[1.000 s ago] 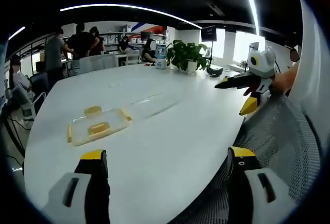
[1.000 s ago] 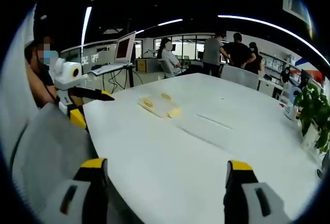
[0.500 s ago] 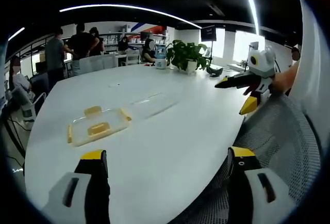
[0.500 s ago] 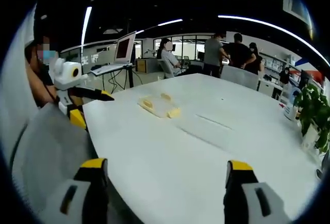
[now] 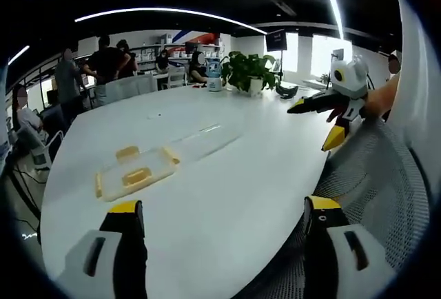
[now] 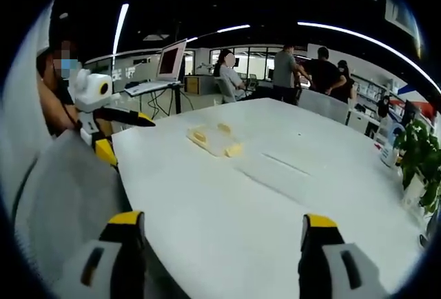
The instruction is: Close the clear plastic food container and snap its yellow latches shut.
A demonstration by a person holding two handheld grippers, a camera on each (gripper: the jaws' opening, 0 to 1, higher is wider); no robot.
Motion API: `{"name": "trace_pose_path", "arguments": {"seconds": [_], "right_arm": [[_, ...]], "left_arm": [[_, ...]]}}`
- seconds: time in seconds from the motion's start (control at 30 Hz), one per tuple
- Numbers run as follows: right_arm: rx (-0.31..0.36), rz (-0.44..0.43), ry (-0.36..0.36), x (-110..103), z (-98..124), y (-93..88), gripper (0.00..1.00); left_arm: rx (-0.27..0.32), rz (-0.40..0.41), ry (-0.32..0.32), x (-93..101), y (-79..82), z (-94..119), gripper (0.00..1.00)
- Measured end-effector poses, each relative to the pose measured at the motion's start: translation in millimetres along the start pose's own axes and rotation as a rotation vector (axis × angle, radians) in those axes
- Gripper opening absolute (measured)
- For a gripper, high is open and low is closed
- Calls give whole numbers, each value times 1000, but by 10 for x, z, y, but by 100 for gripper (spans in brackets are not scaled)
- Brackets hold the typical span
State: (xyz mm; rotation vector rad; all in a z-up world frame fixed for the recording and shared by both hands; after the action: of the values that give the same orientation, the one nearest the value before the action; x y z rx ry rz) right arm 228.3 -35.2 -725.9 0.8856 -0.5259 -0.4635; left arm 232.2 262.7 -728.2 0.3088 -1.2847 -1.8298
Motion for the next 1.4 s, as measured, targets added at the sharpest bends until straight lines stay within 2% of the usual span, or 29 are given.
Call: {"name": "trace_pose_path", "arguments": {"seconds": [0.33, 0.77, 0.97, 1.07, 1.4], "right_arm": [[7, 16, 7, 88, -75, 66, 93], [17, 19, 22, 206, -304, 179, 92], [28, 23, 50, 228, -400, 224, 90], [10, 46, 65, 245, -465, 224, 89], [9, 67, 84, 332, -614, 302, 88]], "left_arm": [[-12, -18, 11, -157, 42, -12, 94], [-31, -2, 2, -282, 49, -88, 93], [-42, 7, -6, -356, 52, -126, 93], [-47, 3, -10, -385, 57, -154, 93], [-56, -14, -9, -509, 119, -221, 91]]}}
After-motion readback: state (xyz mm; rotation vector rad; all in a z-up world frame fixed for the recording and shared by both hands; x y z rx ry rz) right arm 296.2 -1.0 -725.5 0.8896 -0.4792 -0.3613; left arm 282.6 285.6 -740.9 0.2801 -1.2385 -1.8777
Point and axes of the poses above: the point that each gripper's makers call its tool centre point, and the gripper's own axes: z roughly backward along the fingers, x roughly to its right, y roughly out of its top, the point moved 8 cm from there along z, roughly backward along the fingers, and after that the axes turned 14 degrees about z, right-handed, at the moved point
